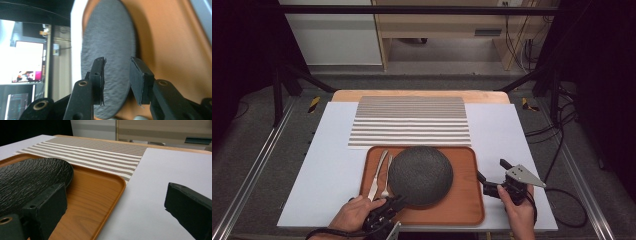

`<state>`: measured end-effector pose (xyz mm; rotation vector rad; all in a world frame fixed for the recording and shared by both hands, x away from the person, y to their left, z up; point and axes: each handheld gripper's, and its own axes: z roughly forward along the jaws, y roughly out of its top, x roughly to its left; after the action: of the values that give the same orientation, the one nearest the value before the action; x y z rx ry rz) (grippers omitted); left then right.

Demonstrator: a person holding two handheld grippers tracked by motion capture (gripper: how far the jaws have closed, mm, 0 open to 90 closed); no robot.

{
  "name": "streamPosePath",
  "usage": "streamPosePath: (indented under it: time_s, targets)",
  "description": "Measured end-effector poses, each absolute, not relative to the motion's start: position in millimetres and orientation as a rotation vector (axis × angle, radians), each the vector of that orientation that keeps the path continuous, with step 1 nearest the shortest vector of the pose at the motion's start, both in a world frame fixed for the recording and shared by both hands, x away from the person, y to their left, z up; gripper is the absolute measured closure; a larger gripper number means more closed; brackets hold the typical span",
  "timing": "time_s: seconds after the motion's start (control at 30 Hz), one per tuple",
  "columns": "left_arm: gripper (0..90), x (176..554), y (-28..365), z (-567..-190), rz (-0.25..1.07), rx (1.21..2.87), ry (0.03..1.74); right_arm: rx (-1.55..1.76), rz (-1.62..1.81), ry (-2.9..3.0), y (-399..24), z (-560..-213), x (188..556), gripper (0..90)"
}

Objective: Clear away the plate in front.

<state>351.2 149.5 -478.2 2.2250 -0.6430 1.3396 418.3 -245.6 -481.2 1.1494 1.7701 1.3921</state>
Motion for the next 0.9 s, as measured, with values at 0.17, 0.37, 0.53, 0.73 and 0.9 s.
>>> streamPosePath:
  time_s: [0.17, 0.37, 0.53, 0.73, 0.9]
  targets:
    - [64.8, 361.0, 149.1, -465.3, 1.376, 2.194, -0.596, 1.141, 1.388, 1.777, -244.1, -481.6, 418.8, 4.6]
    - [64.1, 371.6, 146.4, -460.5, 1.41, 2.187, -0.56, 1.149, 1.389, 1.773, -245.4, -481.8, 418.9, 4.6]
    - [61.6, 379.9, 144.5, -458.2, 1.438, 2.185, -0.515, 1.144, 1.389, 1.776, -244.9, -481.9, 419.0, 4.6]
    - [59.4, 389.8, 145.0, -454.1, 1.458, 2.183, -0.454, 1.145, 1.389, 1.772, -246.0, -481.7, 418.9, 4.6]
    - [58.0, 395.0, 144.5, -452.3, 1.466, 2.183, -0.422, 1.147, 1.39, 1.774, -245.4, -481.8, 419.1, 4.6]
